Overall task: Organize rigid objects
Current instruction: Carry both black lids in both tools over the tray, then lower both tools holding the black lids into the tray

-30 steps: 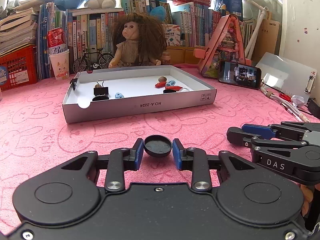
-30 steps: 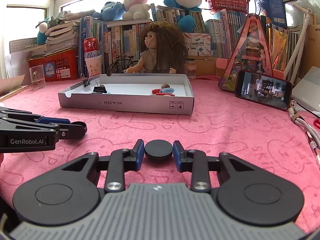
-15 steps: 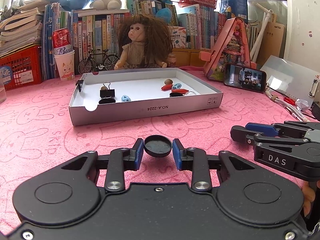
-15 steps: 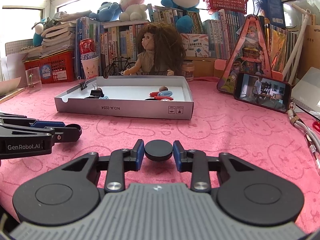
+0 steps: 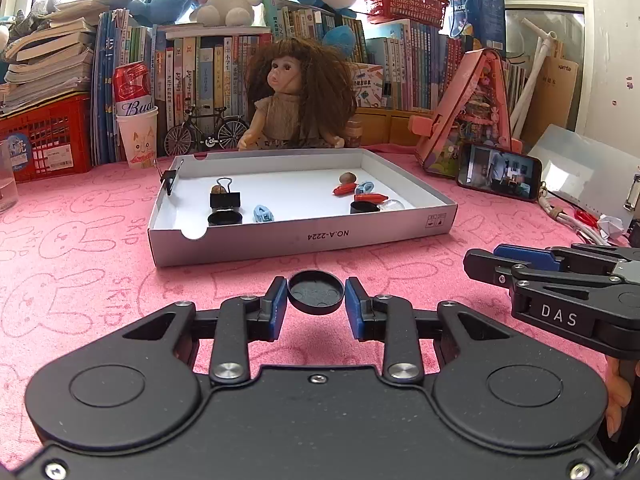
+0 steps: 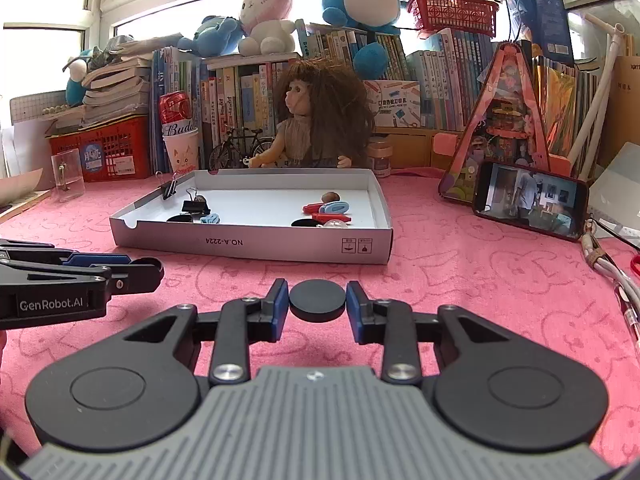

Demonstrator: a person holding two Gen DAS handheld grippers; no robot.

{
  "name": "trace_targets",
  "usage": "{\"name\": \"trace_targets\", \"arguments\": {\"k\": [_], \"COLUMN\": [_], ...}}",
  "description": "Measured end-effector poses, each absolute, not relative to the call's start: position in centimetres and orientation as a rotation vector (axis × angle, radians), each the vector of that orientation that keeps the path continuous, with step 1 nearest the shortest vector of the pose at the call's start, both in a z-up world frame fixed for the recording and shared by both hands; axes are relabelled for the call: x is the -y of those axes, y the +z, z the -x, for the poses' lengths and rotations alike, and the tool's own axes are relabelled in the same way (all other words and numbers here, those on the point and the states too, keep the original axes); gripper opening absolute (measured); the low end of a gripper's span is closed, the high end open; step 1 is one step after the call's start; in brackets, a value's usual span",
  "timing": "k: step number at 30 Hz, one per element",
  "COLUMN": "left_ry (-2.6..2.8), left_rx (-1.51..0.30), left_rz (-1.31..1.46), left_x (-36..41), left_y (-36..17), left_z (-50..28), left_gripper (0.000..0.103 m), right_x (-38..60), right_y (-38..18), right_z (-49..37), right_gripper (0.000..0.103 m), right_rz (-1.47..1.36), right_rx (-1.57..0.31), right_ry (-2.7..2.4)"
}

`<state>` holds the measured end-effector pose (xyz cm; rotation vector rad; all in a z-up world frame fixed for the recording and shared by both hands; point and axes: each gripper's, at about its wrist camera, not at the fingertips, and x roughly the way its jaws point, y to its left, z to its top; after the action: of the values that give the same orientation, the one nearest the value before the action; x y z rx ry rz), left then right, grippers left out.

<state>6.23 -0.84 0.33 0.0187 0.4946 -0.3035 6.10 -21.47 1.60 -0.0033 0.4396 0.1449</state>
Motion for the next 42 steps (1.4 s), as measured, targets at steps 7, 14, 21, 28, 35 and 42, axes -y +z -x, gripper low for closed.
{"name": "trace_targets", "arguments": {"k": [7,14,21,28,35,42], "left_ry": [-0.288,-0.277,-0.262,-0.249,-0.239,-0.233], "left_rx": [-0.483,-0.469,-0.453,-0.445,-0.442,-0.445], "left_rz": [0.002,0.018,0.034,0.054,0.070,0.087], "left_x": [0.4,0.1,0.0,-0.2,-0.3,-0.4], "left_y": [0.9,1.6,2.3,2.9,3.2,3.4], "left_z": [-7.0,-7.9,-8.9,-10.1,-11.1,-12.1], "left_gripper": [0.029,0.029,0.029,0.029,0.029,0.029], "right_x": [21.5,21.6,21.6,21.5,21.3,21.3], "right_y": [2.3,2.7,3.3,3.9,4.2,4.3], "right_z": [-7.1,-8.1,-9.2,-10.1,-11.0,-11.6], "right_gripper": [0.037,0.037,0.037,0.037,0.037,0.037], "right_rz": [-0.015,-0.044,-0.062,-0.072,-0.075,-0.079], "right_rx": [-0.425,-0.425,-0.413,-0.397,-0.391,-0.389], "right_ry": [0.144,0.142,0.134,0.130,0.128,0.127]}}
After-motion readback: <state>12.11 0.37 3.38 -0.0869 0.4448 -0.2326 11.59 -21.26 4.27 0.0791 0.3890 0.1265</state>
